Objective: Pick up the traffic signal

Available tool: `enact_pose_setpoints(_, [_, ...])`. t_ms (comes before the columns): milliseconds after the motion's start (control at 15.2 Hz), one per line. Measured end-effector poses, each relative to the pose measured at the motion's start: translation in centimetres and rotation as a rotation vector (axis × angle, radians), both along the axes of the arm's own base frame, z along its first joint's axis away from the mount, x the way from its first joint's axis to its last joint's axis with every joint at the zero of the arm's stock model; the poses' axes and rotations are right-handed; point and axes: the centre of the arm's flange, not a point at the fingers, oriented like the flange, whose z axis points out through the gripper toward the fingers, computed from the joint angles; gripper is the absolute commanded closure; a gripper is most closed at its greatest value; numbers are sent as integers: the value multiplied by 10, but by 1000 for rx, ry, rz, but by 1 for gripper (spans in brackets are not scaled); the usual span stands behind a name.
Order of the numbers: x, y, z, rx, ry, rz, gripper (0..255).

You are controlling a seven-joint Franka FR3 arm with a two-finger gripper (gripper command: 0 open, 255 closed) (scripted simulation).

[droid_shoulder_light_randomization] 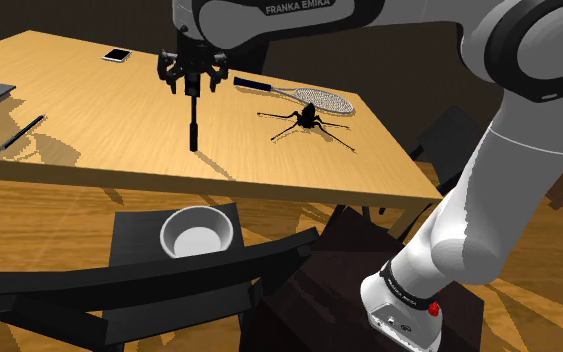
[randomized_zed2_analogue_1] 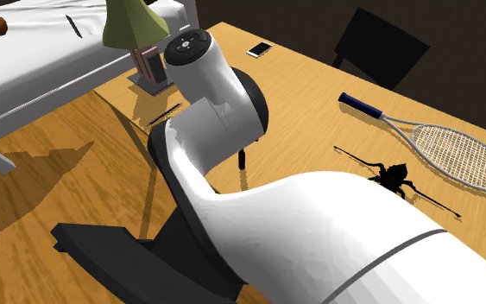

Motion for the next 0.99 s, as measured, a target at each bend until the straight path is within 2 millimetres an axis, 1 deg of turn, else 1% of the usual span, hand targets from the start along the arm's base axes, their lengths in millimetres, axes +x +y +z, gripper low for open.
enact_pose_setpoints(132, [1, 0, -6, 0, 0, 0, 0])
enact_pose_setpoints(198, [0, 0, -7, 0, 0, 0, 255])
enact_pose_setpoints(858, [0, 1, -8, 1, -2, 1, 255])
enact_pose_setpoints(990, [0, 1, -2, 0, -1, 0, 255])
